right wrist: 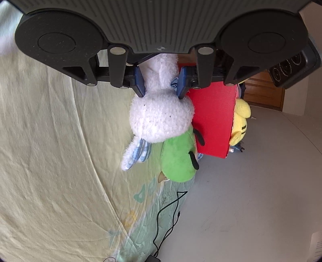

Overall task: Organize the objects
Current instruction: 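Grasp the white bow-tie bunny with the right tool, then lift the white bow-tie bunny and lower it toward the red box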

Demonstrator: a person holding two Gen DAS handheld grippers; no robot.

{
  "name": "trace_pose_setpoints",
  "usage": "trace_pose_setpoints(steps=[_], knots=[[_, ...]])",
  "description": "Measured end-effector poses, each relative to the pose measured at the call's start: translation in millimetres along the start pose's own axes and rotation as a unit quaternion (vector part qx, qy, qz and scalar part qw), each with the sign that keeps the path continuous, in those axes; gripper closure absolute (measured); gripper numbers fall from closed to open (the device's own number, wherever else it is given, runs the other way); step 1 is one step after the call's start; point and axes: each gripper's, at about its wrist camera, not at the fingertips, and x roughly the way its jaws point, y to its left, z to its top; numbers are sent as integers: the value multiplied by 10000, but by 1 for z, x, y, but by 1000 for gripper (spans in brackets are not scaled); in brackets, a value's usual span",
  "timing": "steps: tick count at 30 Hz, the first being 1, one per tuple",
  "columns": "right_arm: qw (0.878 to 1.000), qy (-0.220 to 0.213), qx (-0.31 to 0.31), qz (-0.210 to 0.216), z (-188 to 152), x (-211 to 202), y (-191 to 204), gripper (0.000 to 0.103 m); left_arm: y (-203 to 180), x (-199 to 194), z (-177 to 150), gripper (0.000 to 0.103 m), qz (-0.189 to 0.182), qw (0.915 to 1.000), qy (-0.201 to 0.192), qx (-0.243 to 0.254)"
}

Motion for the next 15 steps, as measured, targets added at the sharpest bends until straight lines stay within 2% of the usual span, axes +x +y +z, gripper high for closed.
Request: trace_pose_setpoints(steps=[9, 15], knots=[[9985, -287, -323, -322, -36, -27, 25, 66, -14, -24, -18, 18, -333, 9990, -100, 264], [9930, -803, -735, -463, -56, -39, 62, 66, -9, -57, -20, 18, -501, 9960, -493, 559]])
